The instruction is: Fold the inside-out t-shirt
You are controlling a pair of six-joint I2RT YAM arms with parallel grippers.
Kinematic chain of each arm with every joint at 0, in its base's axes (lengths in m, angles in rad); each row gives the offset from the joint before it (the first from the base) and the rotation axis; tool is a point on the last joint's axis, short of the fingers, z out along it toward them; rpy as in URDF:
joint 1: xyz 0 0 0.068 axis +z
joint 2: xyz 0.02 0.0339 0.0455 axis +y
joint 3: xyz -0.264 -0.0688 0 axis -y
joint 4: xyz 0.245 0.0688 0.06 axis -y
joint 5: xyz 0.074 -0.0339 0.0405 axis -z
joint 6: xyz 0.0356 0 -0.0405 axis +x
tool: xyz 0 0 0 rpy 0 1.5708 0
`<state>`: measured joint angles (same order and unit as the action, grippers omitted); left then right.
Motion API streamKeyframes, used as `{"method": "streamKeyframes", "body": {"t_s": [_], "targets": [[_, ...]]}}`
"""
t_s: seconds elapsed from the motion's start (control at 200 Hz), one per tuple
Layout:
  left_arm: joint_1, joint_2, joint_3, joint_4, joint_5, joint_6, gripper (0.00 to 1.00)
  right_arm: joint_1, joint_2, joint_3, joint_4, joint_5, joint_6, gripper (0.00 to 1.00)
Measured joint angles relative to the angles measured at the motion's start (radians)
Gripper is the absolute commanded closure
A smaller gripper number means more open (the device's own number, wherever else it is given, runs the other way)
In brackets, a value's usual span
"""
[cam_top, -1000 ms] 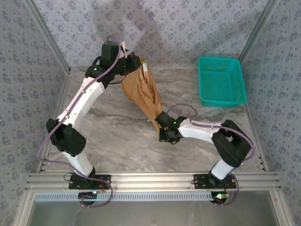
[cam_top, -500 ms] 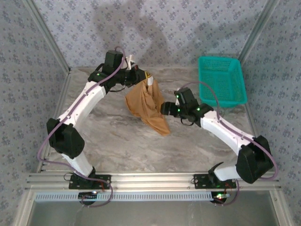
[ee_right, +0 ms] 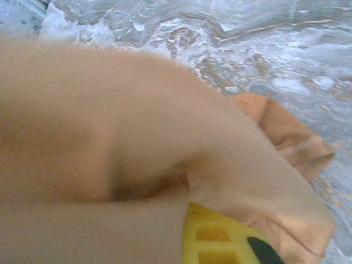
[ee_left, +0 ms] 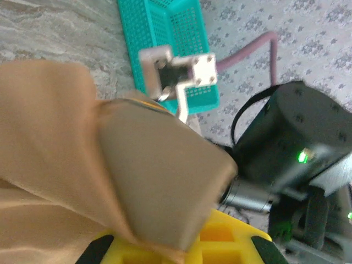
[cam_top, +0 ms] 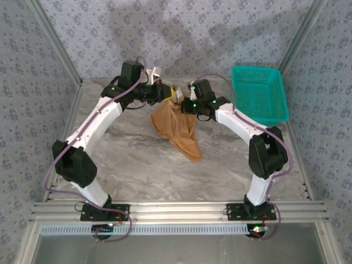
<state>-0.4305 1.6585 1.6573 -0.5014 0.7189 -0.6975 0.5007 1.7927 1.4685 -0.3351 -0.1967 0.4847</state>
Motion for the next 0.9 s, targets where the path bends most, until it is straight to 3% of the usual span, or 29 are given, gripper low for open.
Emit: {"method": "streamKeyframes", "body": {"t_s": [0.135, 0.34, 0.52, 0.69, 0.815, 0.899], "targets": [[0.043, -0.065, -0.012, -0.071, 0.003, 0.071, 1.0, -0.026, -0.078, -0.019, -0.079, -0.03, -0.042, 1.0], [0.142, -0.135, -0.034, -0.095, 0.042, 0.111, 1.0, -0.014, -0.35, -0.109, -0.158, -0.099, -0.075, 1.0], [0.142, -0.135, -0.043, -0.105, 0.097, 0.14, 1.0, 0.003, -0.537, -0.128, -0.222, -0.138, -0.051, 1.0], [0.132, -0.138, -0.119, -0.036, 0.125, 0.118, 1.0, 0.029, -0.612, -0.189, -0.231, -0.13, -0.001, 1.0], [0.084, -0.121, -0.183, 0.031, 0.114, 0.072, 1.0, 0.03, -0.556, -0.3, -0.253, -0.03, 0.034, 0.57], [0.038, -0.084, -0.188, 0.059, 0.096, 0.057, 1.0, 0.03, -0.478, -0.367, -0.282, 0.029, 0.044, 0.46]]}}
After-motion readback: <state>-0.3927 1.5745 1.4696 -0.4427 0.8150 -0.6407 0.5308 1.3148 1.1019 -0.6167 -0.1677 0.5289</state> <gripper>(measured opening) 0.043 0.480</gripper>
